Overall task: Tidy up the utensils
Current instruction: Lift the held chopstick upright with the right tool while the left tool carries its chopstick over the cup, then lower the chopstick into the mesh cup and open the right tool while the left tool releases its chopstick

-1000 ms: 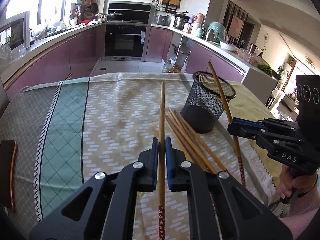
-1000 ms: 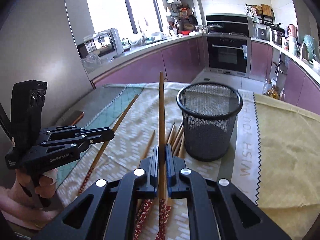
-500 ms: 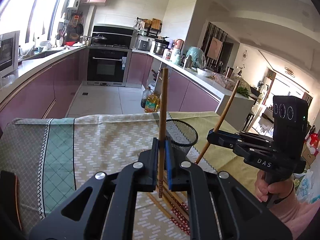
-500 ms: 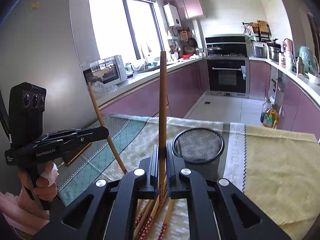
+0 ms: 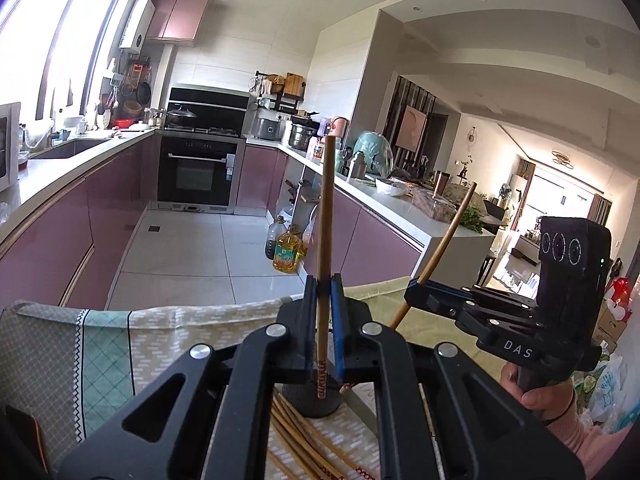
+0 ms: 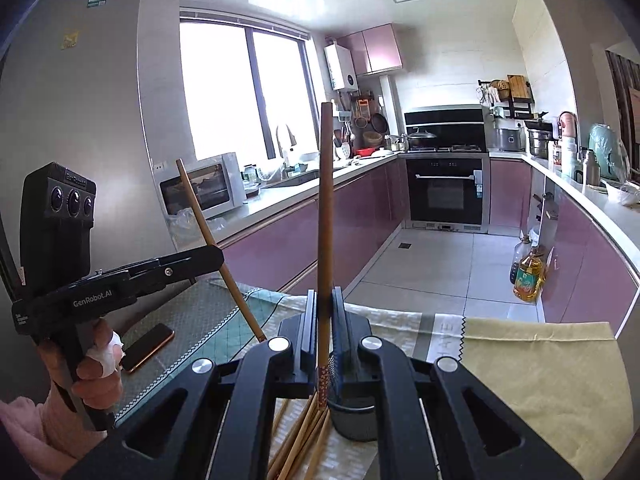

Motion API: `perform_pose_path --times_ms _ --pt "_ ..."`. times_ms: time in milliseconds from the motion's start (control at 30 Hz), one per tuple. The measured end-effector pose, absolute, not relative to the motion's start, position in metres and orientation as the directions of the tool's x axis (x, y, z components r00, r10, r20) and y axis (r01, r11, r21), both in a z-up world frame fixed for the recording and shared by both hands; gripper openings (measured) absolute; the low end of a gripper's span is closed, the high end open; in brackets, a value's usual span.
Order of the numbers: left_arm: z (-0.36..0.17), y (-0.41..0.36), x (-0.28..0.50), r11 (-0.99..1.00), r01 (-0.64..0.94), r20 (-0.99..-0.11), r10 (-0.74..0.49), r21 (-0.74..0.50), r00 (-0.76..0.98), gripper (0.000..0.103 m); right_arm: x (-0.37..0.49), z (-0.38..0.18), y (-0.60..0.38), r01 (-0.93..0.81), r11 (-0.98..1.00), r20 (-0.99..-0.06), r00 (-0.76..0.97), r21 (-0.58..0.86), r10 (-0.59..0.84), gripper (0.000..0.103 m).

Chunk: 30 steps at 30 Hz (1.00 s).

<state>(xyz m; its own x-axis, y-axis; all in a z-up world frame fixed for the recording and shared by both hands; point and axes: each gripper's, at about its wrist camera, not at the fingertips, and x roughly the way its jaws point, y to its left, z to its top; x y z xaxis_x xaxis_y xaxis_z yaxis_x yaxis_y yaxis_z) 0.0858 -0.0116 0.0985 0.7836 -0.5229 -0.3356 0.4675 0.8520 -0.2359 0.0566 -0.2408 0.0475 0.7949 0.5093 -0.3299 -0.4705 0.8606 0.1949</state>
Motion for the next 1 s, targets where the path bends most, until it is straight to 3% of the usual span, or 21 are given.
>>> perform_pose_path --times_ms 267,700,1000 --pt "0.110 -0.041 0.106 0.867 0.460 -0.351 -0.499 -0.193 0.792 0.008 0.080 0.046 -0.249 -0.434 0.883 -0.334 0.818 0.176 0.468 0.006" --pt "0.045 -0.081 0.151 0.871 0.466 -0.547 -0.470 -0.157 0.693 0.008 0.116 -0.005 -0.228 -0.428 0.882 -0.550 0.697 0.196 0.460 0.006" --pt "0.026 -0.083 0.166 0.876 0.456 -0.576 -0.455 -0.155 0.679 0.008 0.136 -0.023 -0.223 -0.413 0.884 -0.619 0.641 0.220 0.454 0.007"
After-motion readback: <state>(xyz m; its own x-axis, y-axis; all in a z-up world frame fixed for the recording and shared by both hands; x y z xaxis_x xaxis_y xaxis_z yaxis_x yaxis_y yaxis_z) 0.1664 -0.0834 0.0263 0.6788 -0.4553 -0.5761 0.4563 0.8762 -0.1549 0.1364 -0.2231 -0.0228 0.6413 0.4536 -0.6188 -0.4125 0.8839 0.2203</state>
